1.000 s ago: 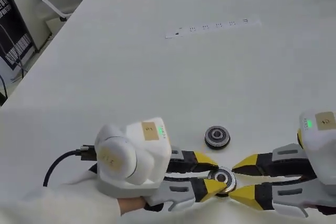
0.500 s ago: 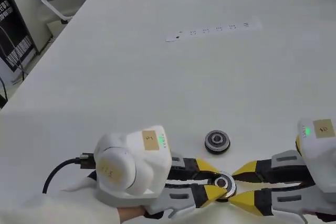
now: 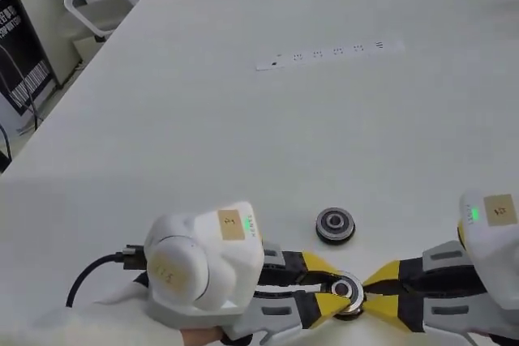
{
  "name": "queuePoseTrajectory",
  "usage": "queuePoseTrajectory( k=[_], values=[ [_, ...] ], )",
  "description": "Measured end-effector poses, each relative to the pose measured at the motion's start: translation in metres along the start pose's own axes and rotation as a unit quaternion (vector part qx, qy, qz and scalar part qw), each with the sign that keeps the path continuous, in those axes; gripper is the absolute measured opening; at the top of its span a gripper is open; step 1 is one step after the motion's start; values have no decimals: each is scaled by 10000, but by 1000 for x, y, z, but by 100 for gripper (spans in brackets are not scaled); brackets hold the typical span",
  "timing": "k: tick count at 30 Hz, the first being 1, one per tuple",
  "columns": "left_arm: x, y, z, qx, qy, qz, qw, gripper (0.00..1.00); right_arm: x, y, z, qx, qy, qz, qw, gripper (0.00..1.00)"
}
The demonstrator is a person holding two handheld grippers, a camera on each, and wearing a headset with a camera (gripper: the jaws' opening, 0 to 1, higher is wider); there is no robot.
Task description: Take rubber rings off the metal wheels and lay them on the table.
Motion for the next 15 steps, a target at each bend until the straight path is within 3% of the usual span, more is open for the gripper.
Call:
queuePoseTrajectory(
  k=[6, 10, 15],
  values=[
    [0, 0, 0, 6, 18, 12, 10000, 14, 2, 0, 0, -66, -125, -133, 9998, 0],
    [1, 0, 0, 19, 32, 23, 10000, 14, 4, -1, -2, -31, 413, -188, 9990, 0],
    [2, 1, 0, 23, 65, 21, 10000, 13, 5, -3, -2, 0, 543, -284, 9981, 0]
  ],
)
Point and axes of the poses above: the centre of the closed fingertips' face, and the gripper's own axes: y roughly forward along the fingers, x roughly to its right, z roughly out of its top, the point moved 3 cm from there along -y, roughly backward along the fingers, and after that the axes turned 4 degrees about -y, right-handed, at the moved point
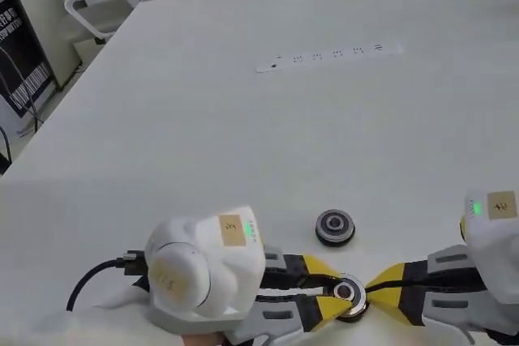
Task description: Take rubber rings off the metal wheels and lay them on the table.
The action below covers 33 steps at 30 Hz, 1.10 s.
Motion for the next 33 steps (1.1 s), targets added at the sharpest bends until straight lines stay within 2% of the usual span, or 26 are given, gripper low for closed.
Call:
queuePoseTrajectory(
  k=[6, 7, 9, 10, 11, 14, 19, 22, 25, 28, 31, 33],
  values=[
    [1, 0, 0, -5, 32, 1, 10000, 13, -1, 0, 1, 2, -31, -55, 10000, 0],
    [1, 0, 0, -10, 40, 4, 10000, 13, -1, 0, 1, -33, -165, -89, 9998, 0],
    [1, -1, 0, -23, 77, 16, 10000, 13, -1, 0, 2, -107, -658, -176, 9976, 0],
    [1, -1, 0, -23, 81, 15, 10000, 13, -1, 1, 2, -123, -738, -187, 9970, 0],
    [1, -1, 0, -23, 82, 13, 10000, 13, -3, 1, 2, -102, -585, -172, 9981, 0],
    [1, -1, 0, -25, 90, 11, 10000, 13, 0, 0, 2, -133, -521, -161, 9984, 0],
    [1, -1, -1, -27, 103, 22, 9999, 13, 2, -2, 4, -181, -608, -263, 9976, 0],
    [1, -1, -1, -27, 109, 26, 9999, 13, 3, -1, 2, -193, -529, -236, 9981, 0],
    [1, -1, -1, -26, 105, 28, 9999, 13, 4, -1, 2, -188, -319, -238, 9990, 0],
    [1, -1, -1, -18, 102, 28, 9999, 13, 5, -1, 0, -116, 289, -175, 9994, 0],
    [1, -1, -1, -13, 107, 31, 9999, 13, 7, -1, -1, 74, 802, -111, 9967, 0],
    [1, -1, -1, -5, 102, 31, 9999, 13, 7, -2, -2, 108, 1072, -76, 9942, 0]
  ],
)
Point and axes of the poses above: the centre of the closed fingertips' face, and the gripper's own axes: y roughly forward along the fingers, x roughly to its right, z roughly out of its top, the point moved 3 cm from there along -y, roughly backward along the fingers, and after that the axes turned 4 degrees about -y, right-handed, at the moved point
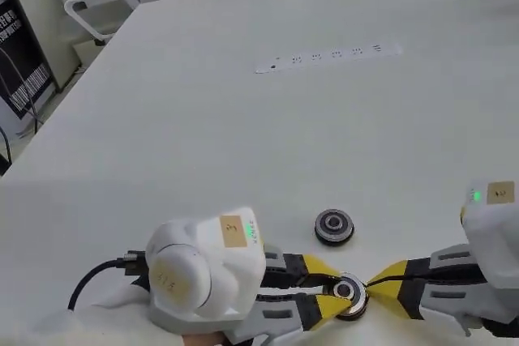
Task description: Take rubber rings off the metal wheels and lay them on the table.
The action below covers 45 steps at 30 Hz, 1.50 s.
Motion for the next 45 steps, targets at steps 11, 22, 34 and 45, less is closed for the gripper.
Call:
queuePoseTrajectory(
  k=[11, 22, 34, 45],
  values=[
    [0, 0, 0, -1, 18, 4, 10000, 13, 0, -6, 8, 622, 1846, 478, 9797, 0],
    [0, 0, 0, -1, 41, 14, 10000, 13, -7, -6, 12, 825, 2410, 778, 9639, 0],
    [0, 0, 0, 17, 31, 7, 10000, 13, -13, -3, 15, 835, 2358, 921, 9638, 0],
    [0, 1, 0, 3, 52, 19, 10000, 13, -17, -2, 20, 888, 2242, 1038, 9649, 0]
  ],
)
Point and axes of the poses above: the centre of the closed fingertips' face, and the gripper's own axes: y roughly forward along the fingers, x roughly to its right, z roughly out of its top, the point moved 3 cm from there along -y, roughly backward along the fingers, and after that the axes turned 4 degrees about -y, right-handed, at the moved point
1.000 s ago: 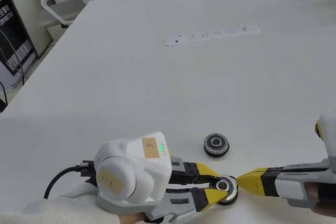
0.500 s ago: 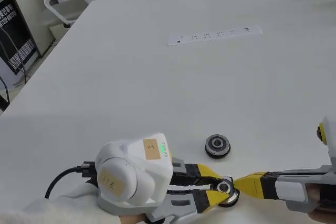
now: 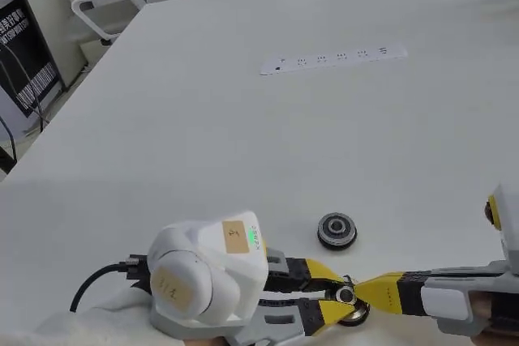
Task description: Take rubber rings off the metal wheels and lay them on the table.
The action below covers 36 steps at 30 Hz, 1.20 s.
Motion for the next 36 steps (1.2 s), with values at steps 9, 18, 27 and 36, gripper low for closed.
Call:
queuePoseTrajectory(
  k=[9, 18, 27, 36],
  values=[
    [0, 0, 0, -5, 20, 15, 10000, 13, -5, 1, 1, -45, -214, 58, 9997, 0],
    [1, 0, 1, 3, 16, 65, 10000, 13, 1, 0, 3, -13, -225, -130, 9997, 0],
    [1, -1, 2, -74, 54, 34, 10000, 14, 2, -1, 1, -134, -358, -217, 9990, 0],
    [-3, -22, 28, 209, 17, 105, 9997, 18, 0, -12, 7, -72, -513, -428, 9977, 0]
  ],
)
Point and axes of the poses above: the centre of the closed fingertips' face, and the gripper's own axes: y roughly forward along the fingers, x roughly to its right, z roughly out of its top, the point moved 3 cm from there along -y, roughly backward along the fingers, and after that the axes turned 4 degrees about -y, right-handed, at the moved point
